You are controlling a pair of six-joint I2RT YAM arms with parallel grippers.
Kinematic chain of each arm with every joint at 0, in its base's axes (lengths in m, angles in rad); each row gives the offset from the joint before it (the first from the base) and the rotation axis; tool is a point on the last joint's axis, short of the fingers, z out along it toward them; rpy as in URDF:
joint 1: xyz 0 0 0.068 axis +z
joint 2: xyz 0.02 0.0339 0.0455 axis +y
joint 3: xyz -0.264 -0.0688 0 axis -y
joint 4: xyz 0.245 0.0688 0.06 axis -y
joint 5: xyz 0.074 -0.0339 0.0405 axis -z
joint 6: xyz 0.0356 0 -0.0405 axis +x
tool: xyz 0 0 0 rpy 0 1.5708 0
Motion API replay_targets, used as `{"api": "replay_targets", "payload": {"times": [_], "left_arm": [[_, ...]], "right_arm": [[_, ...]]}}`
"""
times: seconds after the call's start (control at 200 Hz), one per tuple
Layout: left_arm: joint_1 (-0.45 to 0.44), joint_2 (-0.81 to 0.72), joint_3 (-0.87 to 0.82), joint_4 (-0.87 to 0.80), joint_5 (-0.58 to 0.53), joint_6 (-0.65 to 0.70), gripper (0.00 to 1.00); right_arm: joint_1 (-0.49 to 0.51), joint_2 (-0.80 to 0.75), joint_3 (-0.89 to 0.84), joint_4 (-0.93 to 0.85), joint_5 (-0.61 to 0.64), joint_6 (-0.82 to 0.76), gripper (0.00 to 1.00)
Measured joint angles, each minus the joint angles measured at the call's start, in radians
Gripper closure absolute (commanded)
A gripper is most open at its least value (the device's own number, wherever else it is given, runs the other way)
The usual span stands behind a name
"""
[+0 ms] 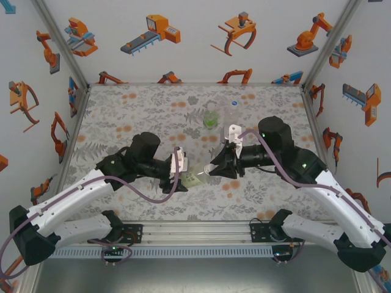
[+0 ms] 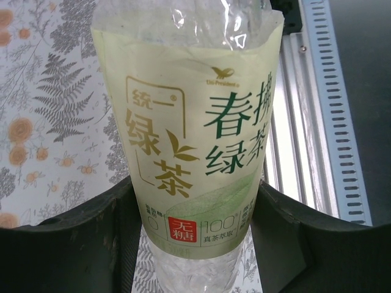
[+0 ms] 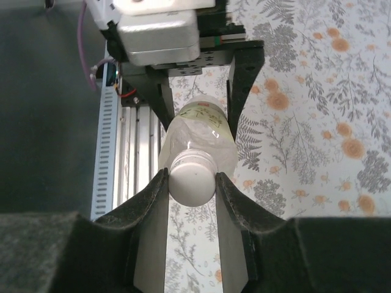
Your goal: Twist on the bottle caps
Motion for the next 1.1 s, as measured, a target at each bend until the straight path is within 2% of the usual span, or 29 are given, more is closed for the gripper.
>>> {"api": "replay_targets", "payload": {"times": [0.045, 0.17, 0.33, 0.471, 0.596, 0.741, 0.826, 0.971, 1.102], "left_arm": [[0.000, 0.000, 0.000, 0.000, -0.027, -0.005, 1.00], [0.001, 0.000, -0.002, 0.000, -0.124, -0.025, 1.00], [0.005, 0.013, -0.002, -0.002, -0.237, -0.039, 1.00], [0.010, 0.034, -0.002, -0.010, -0.294, -0.038, 1.00], [0.014, 0.046, -0.003, -0.027, -0.319, -0.037, 1.00], [0.015, 0.052, -0.002, -0.014, -0.317, -0.037, 1.00], [0.013, 0.051, -0.002, 0.012, -0.285, -0.027, 1.00], [0.012, 0.043, -0.002, 0.030, -0.219, -0.007, 1.00], [0.012, 0.033, -0.001, 0.028, -0.165, 0.010, 1.00]], "right_arm": [[0.000, -0.002, -0.019, 0.034, 0.035, 0.074, 0.99], [-0.001, 0.006, -0.058, 0.102, 0.182, 0.363, 1.00], [-0.001, 0.068, -0.042, 0.050, 0.381, 0.806, 1.00], [-0.026, 0.095, -0.082, 0.050, 0.443, 1.153, 1.00], [-0.031, 0.094, -0.132, 0.079, 0.472, 1.326, 0.83], [-0.031, 0.090, -0.126, 0.079, 0.489, 1.341, 0.57], [-0.031, 0.084, -0.111, 0.082, 0.499, 1.277, 0.47], [-0.031, 0.041, -0.077, 0.115, 0.491, 1.070, 0.44], [-0.032, 0.006, -0.053, 0.167, 0.400, 0.834, 0.43]]}}
